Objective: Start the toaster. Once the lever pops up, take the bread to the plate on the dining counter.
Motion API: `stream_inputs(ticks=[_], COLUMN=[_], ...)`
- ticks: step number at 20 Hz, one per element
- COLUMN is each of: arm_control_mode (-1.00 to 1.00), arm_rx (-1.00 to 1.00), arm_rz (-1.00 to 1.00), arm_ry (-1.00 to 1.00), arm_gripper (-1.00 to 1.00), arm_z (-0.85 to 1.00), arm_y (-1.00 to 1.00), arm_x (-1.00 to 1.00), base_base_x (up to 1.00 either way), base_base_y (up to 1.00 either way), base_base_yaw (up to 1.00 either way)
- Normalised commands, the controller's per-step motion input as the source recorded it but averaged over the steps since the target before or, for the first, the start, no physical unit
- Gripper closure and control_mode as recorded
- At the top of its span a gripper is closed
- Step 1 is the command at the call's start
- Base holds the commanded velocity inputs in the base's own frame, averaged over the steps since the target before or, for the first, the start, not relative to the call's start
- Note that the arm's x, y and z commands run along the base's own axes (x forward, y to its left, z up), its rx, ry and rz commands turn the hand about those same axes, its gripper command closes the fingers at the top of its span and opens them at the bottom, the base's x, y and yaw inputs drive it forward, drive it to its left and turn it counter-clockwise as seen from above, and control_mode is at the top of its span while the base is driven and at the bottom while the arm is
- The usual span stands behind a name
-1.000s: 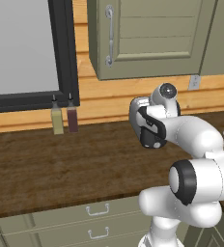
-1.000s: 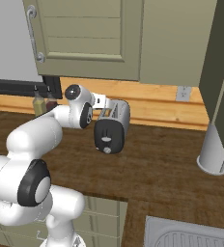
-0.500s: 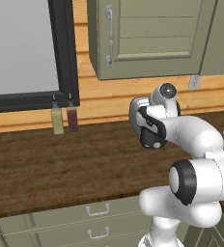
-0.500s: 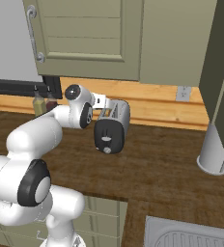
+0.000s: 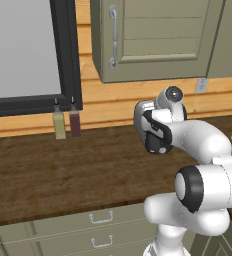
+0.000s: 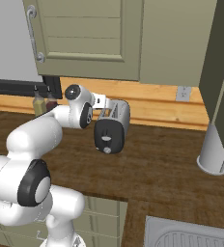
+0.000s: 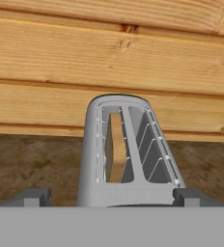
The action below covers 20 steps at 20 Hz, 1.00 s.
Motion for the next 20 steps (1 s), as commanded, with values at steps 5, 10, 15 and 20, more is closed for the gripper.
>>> stream_inputs(ticks=[5, 10, 15, 20], arm_control_mode=[-1.0, -1.0, -1.0, -1.0], arm_rx=[0.0, 0.0, 0.0, 0.0], arm_rz=[0.0, 0.0, 0.0, 0.0], arm_ry=[0.0, 0.0, 0.0, 0.0], arm_gripper=[-1.0, -1.0, -1.0, -1.0], arm_z=[0.0, 0.0, 0.0, -0.03], arm_y=[0.0, 0.0, 0.0, -0.09], arm_x=[0.0, 0.0, 0.0, 0.0], base_base_x=[0.0, 0.0, 0.0, 0.0], base_base_y=[0.0, 0.0, 0.0, 0.0], base_base_yaw=[0.0, 0.0, 0.0, 0.0])
